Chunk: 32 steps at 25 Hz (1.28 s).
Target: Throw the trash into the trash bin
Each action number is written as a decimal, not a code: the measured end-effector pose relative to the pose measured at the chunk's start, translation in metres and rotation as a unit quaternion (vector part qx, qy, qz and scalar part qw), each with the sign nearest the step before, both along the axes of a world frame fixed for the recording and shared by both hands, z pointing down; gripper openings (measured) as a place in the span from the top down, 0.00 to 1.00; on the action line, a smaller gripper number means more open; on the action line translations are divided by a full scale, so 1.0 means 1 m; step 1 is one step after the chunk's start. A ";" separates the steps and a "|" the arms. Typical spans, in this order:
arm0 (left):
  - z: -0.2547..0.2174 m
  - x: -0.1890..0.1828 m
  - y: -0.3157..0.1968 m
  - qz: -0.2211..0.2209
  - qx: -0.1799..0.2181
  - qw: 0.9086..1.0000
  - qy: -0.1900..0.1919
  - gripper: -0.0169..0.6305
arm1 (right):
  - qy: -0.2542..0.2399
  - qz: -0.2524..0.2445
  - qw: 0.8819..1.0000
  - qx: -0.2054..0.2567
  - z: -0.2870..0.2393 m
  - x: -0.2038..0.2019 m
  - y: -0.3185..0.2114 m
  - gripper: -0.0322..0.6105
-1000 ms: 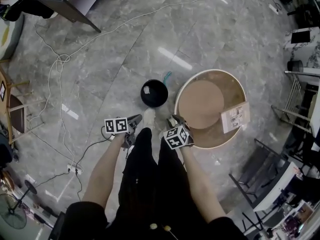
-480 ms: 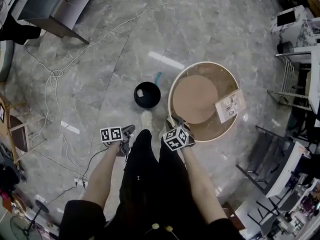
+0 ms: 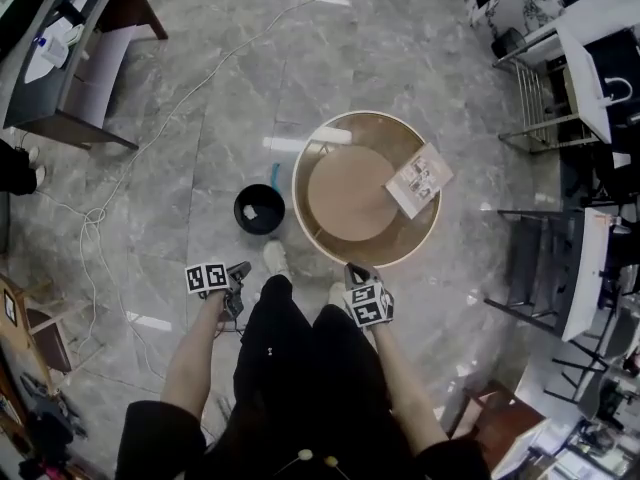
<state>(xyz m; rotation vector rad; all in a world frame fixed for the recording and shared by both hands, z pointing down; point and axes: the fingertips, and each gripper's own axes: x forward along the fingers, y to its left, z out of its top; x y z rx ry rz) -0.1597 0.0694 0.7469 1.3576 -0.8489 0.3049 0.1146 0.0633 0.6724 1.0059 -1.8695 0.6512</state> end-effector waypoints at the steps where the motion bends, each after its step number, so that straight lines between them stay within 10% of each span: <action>1: -0.005 0.010 -0.003 0.006 0.009 1.000 -0.002 0.95 | -0.033 0.031 0.999 0.011 -0.013 0.008 0.004 0.95; 8: -0.042 0.104 0.017 0.030 0.074 0.997 -0.020 0.95 | -0.221 0.140 0.957 0.123 -0.115 0.069 0.031 0.95; 12: -0.108 0.162 0.033 0.022 0.191 0.981 -0.034 0.96 | -0.274 0.136 0.936 0.175 -0.171 0.107 0.057 0.95; 17: -0.229 0.212 0.043 0.025 0.368 0.925 -0.088 0.96 | -0.318 0.132 0.908 0.238 -0.241 0.150 0.084 0.95; 24: -0.389 0.236 0.063 0.074 0.562 0.794 -0.220 0.96 | -0.347 0.132 0.866 0.334 -0.345 0.176 0.106 0.95; 32: -0.458 0.238 0.091 0.050 0.613 0.773 -0.155 0.96 | -0.365 0.122 0.828 0.408 -0.421 0.175 0.122 0.95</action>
